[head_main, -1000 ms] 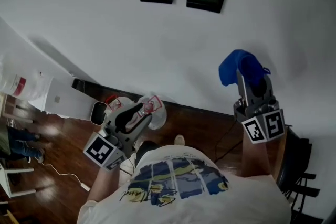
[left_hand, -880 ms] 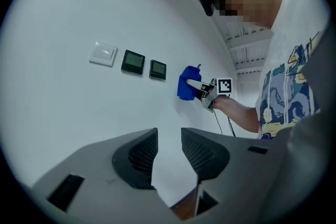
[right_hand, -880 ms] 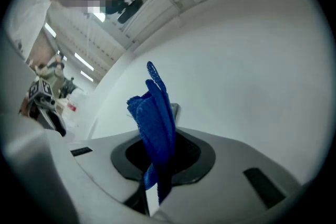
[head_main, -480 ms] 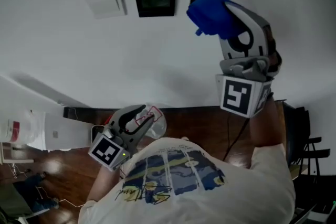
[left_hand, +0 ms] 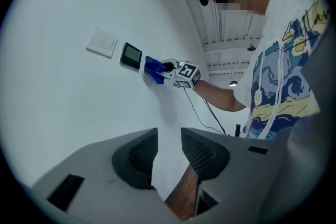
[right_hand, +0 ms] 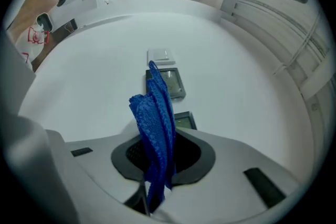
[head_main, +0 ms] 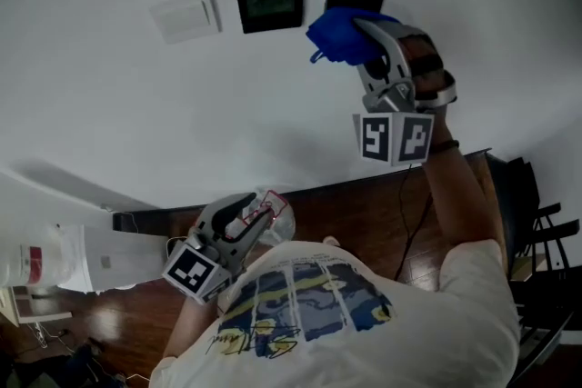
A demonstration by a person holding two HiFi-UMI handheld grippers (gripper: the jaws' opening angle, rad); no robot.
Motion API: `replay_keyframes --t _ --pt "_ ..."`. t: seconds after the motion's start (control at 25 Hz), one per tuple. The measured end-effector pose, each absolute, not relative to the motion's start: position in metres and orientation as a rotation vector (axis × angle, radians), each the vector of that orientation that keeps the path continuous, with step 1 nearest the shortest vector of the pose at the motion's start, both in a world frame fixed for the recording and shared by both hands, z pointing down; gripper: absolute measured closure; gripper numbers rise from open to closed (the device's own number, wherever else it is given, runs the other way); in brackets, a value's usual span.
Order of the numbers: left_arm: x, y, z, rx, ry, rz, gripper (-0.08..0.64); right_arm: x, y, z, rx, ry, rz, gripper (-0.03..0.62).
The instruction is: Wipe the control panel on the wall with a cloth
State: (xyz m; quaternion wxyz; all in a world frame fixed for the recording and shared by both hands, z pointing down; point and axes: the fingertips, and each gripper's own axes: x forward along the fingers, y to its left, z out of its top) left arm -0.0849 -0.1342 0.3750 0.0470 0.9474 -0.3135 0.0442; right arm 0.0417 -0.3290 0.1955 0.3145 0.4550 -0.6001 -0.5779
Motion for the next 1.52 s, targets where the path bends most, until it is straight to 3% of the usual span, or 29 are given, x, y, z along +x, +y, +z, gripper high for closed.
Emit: replay_keyframes --t 0.36,0.8,1.52 --pt "-0.089 -0.127 0.379 2.871 -0.939 0.111 0.445 0.042 -0.329 0.24 1.136 -1.623 -1.443 0.503" --pt "-0.074 -0.126 0.382 2.868 -0.913 0.073 0.445 0.04 -0.321 0.124 1.27 -1.557 -1.656 0.503" --pt "-0.075 -0.126 0.387 2.862 -0.951 0.109 0.445 0.033 -0.335 0.233 1.155 -1.682 -1.492 0.503"
